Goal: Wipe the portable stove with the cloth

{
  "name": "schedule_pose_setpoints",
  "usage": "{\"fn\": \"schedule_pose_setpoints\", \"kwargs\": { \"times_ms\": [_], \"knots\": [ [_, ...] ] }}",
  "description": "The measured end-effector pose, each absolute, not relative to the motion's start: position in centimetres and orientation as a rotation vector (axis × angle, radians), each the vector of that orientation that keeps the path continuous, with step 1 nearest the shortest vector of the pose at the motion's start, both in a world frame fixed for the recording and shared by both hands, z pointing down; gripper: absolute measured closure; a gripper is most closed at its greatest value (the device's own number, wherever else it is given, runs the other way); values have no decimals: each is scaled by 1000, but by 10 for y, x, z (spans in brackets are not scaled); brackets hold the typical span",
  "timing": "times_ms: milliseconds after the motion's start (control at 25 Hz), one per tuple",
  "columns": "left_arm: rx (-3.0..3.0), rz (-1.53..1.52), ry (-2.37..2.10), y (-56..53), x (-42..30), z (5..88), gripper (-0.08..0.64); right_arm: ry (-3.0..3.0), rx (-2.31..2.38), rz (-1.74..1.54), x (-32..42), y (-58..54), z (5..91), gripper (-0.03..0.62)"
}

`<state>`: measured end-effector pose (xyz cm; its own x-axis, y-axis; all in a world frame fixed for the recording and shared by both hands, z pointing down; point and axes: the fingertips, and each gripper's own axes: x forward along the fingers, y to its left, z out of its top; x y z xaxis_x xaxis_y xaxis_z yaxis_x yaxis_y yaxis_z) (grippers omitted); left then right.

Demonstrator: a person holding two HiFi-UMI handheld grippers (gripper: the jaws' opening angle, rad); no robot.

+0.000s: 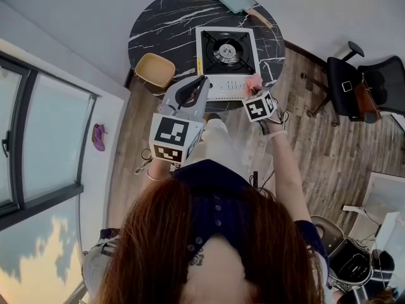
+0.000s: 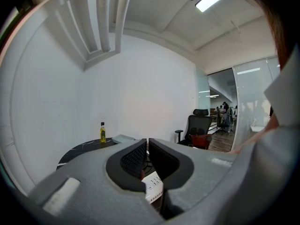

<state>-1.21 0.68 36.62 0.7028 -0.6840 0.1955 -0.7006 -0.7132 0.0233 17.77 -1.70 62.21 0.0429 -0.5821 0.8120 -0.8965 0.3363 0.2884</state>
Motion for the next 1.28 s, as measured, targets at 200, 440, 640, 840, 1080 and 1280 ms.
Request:
{"fn": "schedule_pose_setpoints", "kwargs": {
  "times_ms": [200,440,640,840,1080,1280],
  "knots": [
    [2805,257,-1150,6,-14,366,537,-1660,1353,412,171,-19,621,571],
    [2800,252,-1160,4,-16,365,537,-1680,1351,412,161,-20,622,570],
    [2799,252,-1163,5,-18,366,537,-1691,1342,434,153,-18,622,570],
    [2795,250,-1175,4,-20,366,537,-1705,1329,433,144,-18,622,571],
    [2788,246,-1181,2,-22,365,537,-1718,1317,440,135,-19,621,570],
    [2785,244,-1183,2,-22,365,537,-1734,1305,448,127,-19,620,569]
  ]
}}
